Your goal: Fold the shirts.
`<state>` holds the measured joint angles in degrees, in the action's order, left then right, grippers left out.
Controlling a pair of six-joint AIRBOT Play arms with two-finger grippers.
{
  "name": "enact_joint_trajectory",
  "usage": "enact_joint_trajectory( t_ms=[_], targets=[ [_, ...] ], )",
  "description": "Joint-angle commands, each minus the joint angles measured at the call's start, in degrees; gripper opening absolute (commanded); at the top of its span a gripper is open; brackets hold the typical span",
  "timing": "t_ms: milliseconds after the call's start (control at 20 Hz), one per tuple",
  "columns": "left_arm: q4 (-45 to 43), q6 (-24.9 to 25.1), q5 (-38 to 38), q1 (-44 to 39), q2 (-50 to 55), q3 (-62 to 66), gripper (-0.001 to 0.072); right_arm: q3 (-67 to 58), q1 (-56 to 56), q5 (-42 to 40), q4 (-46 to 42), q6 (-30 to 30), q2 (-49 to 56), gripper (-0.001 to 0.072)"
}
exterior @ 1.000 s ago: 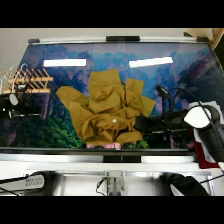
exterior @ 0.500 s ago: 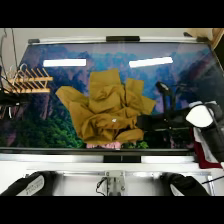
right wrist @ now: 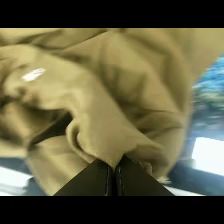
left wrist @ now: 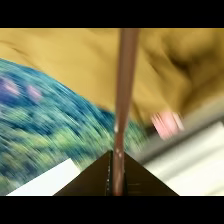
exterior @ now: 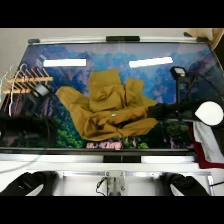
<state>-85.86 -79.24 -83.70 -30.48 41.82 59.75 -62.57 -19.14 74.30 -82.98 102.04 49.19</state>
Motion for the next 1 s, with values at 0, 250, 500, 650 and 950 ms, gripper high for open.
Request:
enact_joint_trajectory(
  t_ms=[0, 250, 500, 650, 950],
  targets=[
    [2.1, 3.4, -12.2, -11.7, -1.5, -0.6, 0.0038, -0.4, 0.0, 0.5, -10.3, 1.6, 0.0, 0.0061],
    [3.2, 1.8, -17.8, -21.2, -1.4, -0.6, 0.0039, -0.4, 0.0, 0.3, -13.1, 3.0, 0.0, 0.0061],
    [3.4, 2.2, -15.2, -21.4, -1.2, -3.9, 0.0039, -0.4, 0.0, 0.1, -12.5, 3.1, 0.0, 0.0061],
    [3.6, 0.8, -5.6, -21.3, -0.4, -9.7, 0.0039, -0.4, 0.0, 0.0, -7.1, 1.4, 0.0, 0.0061],
    [4.8, -3.7, 4.9, -21.0, 6.2, -11.1, 0.0039, -0.5, 0.0, 0.0, 4.9, -7.2, -1.4, 0.006]
  ],
)
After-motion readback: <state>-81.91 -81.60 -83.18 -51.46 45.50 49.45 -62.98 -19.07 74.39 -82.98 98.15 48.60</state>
